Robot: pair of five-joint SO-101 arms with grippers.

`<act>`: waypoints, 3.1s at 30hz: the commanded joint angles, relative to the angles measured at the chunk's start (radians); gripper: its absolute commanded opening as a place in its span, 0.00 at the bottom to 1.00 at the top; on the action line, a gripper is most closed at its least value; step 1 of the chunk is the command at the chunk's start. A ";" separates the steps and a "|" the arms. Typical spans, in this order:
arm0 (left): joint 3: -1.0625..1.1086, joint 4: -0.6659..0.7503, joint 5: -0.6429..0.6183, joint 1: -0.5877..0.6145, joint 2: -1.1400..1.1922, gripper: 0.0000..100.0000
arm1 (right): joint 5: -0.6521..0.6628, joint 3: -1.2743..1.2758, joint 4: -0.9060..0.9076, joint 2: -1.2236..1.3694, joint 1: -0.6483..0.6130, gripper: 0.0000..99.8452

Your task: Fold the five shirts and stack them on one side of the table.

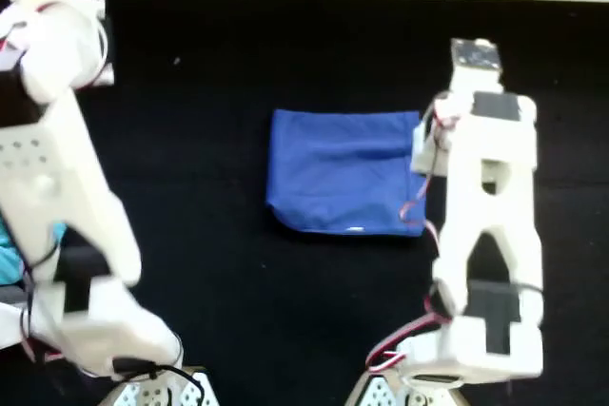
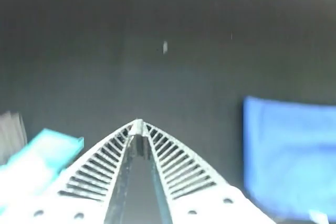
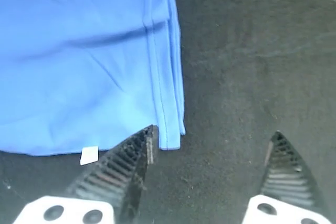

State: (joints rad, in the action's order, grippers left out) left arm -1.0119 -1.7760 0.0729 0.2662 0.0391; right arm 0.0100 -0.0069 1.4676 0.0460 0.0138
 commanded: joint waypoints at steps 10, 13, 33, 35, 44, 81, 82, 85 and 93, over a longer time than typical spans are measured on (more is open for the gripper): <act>1.049 0.002 -0.002 0.148 -0.719 0.01 | -0.107 -0.344 0.022 0.414 -0.084 0.32; 1.148 0.002 0.025 0.228 -0.802 0.01 | -0.107 -0.366 0.007 0.484 -0.087 0.32; 1.624 0.083 0.239 0.415 -1.170 0.01 | -0.032 -0.364 -0.070 0.697 -0.099 0.03; 1.646 0.110 0.239 0.430 -1.175 0.01 | 0.012 -0.364 -0.071 0.696 -0.094 0.01; 1.790 0.209 0.379 0.441 -1.167 0.01 | 0.143 -0.604 -0.042 0.693 0.205 0.01; 1.929 0.655 0.374 0.294 -0.814 0.01 | 0.308 -1.323 0.071 0.842 0.495 0.29; 1.929 0.655 0.373 0.269 -0.814 0.01 | 0.276 -1.366 0.119 0.840 0.486 0.29; 1.929 0.651 0.331 0.199 -0.814 0.01 | 0.227 -1.491 0.289 0.828 0.456 0.29; 1.910 0.647 0.166 0.131 -0.814 0.18 | 0.227 -1.383 0.300 0.656 0.466 0.29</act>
State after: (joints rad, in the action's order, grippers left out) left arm 0.9536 -1.1347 0.2693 0.4104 -0.7772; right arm 0.2447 -1.4569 1.7530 0.8224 0.4879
